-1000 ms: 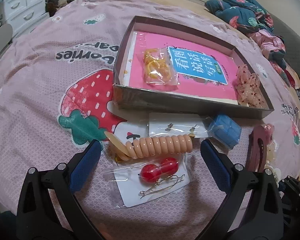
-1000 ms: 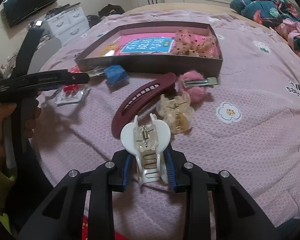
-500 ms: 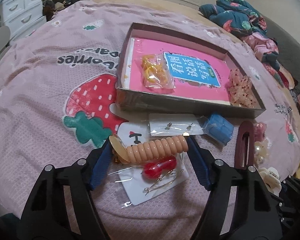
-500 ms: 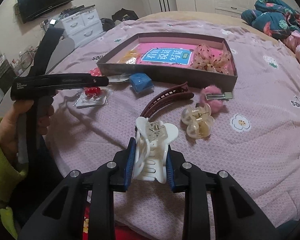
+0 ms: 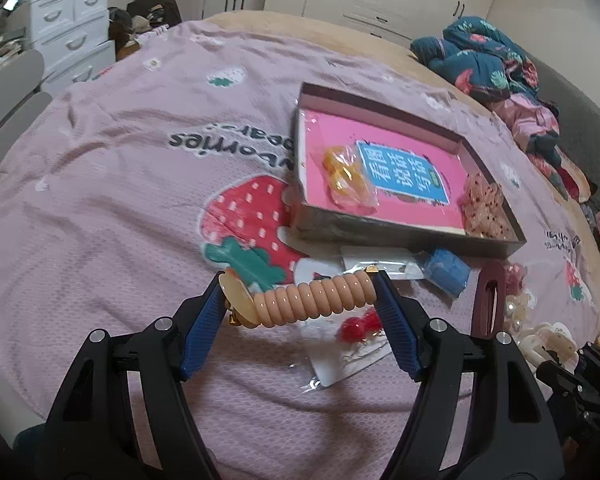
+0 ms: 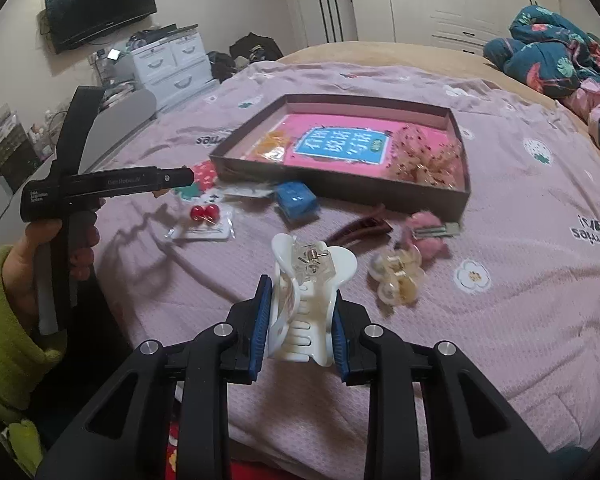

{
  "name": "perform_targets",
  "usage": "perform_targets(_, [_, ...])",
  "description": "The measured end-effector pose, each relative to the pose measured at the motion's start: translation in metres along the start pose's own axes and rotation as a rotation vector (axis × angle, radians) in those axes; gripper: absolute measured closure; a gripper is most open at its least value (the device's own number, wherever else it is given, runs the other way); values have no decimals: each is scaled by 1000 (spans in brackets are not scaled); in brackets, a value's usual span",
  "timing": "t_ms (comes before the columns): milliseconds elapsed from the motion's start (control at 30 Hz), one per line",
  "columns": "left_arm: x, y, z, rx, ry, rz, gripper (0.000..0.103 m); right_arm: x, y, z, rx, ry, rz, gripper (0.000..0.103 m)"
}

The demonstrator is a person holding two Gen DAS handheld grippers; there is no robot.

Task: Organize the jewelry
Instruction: 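Grasp the orange coiled hair tie with the left tool while the right tool lifts the claw clip, then release the coiled tie into the box with the left tool while the right carries the clip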

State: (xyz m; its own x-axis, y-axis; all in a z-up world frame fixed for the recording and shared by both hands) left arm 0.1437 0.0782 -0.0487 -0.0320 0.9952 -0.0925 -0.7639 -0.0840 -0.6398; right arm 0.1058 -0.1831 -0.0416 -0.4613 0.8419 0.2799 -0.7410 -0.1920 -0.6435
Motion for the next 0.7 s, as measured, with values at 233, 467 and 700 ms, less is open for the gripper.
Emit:
perform_targets(233, [9,-3,12,-31,-1,16,39,19,-14,-5,3,-48,21,77])
perform_targets(467, [14,-8,24,-63,-6,27,39,35,-35,-8,-29,-74,48,77])
perform_targets(700, [14,-16,36,-91,-26,30,39,42,-63,-1,-94,-85,54,77])
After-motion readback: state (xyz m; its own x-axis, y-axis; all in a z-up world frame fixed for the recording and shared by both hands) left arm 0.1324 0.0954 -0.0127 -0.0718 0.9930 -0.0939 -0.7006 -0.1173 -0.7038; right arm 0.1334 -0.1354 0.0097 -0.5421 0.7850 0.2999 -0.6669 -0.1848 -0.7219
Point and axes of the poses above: each gripper's, at about its wrist camera, not at the fingertips, and z roughly against the way its jaws point, x to its left, y to its underside, the point moved 2 cm from there along -z, roughly the way its jaws point, and after that the axes turned 9 degrees about -z, right-handed, at the moved point
